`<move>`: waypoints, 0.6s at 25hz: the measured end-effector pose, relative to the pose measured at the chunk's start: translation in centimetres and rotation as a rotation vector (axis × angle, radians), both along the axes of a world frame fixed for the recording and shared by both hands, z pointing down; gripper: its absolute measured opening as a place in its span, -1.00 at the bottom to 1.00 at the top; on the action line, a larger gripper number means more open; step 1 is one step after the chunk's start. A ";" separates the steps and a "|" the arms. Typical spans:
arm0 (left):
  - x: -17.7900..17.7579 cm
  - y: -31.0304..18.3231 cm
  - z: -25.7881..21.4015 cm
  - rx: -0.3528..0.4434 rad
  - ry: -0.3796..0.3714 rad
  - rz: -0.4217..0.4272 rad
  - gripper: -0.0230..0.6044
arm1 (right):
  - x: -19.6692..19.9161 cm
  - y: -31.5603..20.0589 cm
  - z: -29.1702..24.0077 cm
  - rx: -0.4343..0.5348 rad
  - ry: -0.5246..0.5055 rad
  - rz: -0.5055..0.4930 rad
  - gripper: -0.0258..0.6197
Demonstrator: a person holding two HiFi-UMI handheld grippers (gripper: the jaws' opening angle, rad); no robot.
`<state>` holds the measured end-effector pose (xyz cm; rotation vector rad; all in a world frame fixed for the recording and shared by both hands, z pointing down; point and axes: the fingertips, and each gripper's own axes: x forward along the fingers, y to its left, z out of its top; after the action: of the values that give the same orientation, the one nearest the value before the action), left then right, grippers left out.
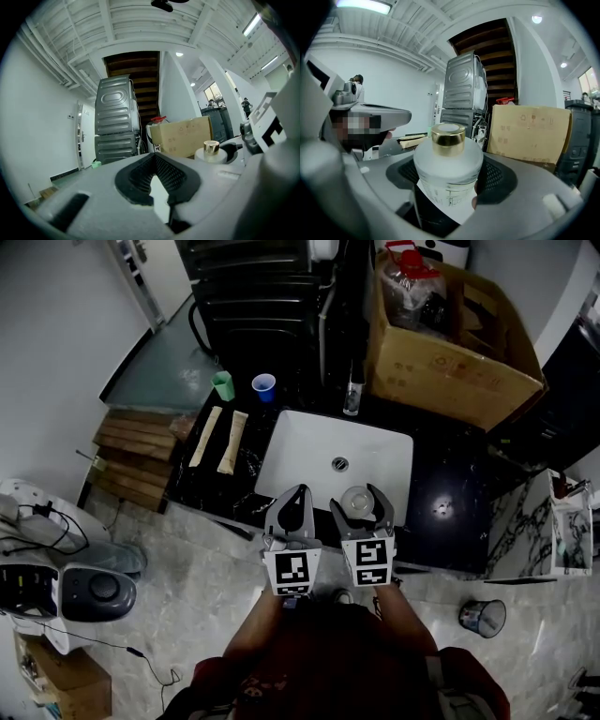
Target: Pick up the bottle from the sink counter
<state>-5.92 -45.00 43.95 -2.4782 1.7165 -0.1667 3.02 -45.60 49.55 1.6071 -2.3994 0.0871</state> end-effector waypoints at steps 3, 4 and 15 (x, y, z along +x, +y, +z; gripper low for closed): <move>0.0 0.1 -1.6 0.042 -0.005 0.003 -0.92 | 0.5 -0.2 -1.9 0.037 -0.010 0.008 0.12; 0.1 0.1 -2.2 0.059 -0.004 0.004 -0.92 | 0.6 -0.3 -2.3 0.046 -0.012 0.011 0.12; 0.8 -0.4 -7.7 0.209 -0.008 0.020 -0.92 | 1.3 -0.6 -8.5 0.184 -0.016 0.024 0.12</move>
<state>-5.12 -45.37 36.29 -2.3392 1.6148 0.0053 4.28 -46.16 41.07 1.7191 -2.4635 -0.1203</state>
